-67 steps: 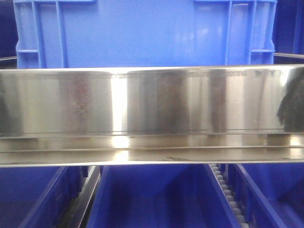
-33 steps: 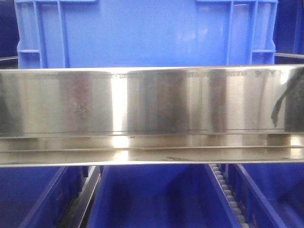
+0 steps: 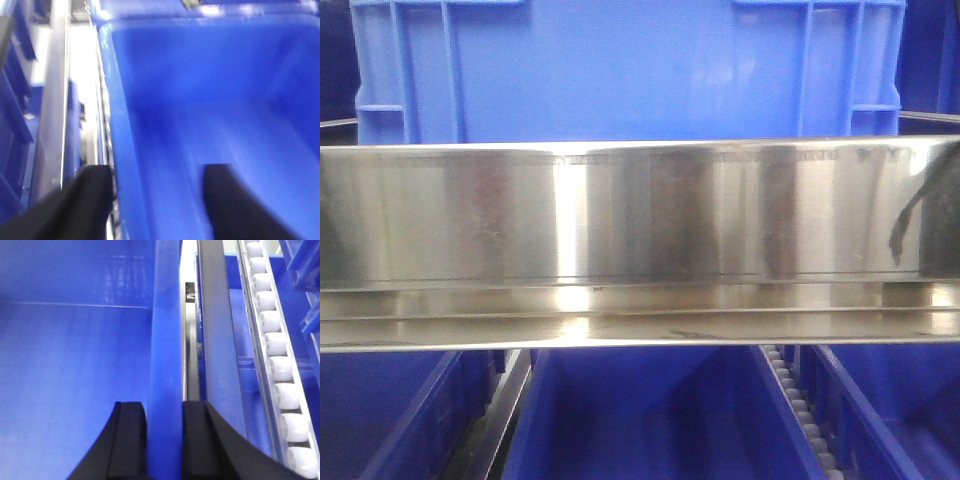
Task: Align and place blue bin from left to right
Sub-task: 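Close both grippers on the opposite side walls of the blue bin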
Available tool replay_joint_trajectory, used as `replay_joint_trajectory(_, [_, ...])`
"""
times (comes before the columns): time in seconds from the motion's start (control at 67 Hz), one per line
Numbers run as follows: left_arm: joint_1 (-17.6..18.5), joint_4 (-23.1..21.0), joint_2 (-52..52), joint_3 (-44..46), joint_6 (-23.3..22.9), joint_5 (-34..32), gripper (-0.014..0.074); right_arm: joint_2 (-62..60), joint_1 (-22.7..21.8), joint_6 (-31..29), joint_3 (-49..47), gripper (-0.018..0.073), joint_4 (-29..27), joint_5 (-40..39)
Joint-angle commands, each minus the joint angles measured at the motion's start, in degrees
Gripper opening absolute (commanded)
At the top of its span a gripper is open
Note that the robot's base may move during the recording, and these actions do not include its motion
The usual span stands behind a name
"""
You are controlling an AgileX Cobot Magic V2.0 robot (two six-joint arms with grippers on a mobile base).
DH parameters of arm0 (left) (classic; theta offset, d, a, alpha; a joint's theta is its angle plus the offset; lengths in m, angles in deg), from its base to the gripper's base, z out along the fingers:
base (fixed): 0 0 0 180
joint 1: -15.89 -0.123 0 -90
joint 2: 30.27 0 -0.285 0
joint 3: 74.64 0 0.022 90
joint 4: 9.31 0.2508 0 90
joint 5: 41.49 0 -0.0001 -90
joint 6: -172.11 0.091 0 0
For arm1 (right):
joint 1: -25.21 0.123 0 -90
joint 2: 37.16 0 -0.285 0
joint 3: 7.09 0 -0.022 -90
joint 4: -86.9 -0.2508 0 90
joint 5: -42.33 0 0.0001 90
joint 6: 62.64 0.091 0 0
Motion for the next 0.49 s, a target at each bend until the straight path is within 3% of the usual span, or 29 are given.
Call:
replay_joint_trajectory(0.0, [1.2,6.4,-0.1,0.6,-6.4,-1.8,0.034,-0.2,-0.1,-0.1,-0.3,-0.0069,0.3,0.2])
replay_joint_trajectory(0.254, [2.3,7.3,-4.0,2.6,-9.1,-1.9,0.034,-0.2,-0.1,-0.1,-0.3,-0.0069,0.3,0.2])
replay_joint_trajectory(0.478, [2.3,7.1,-10.3,12.0,-9.6,5.5,0.0338,-0.2,-0.1,-0.1,-0.3,-0.0069,0.3,0.2])
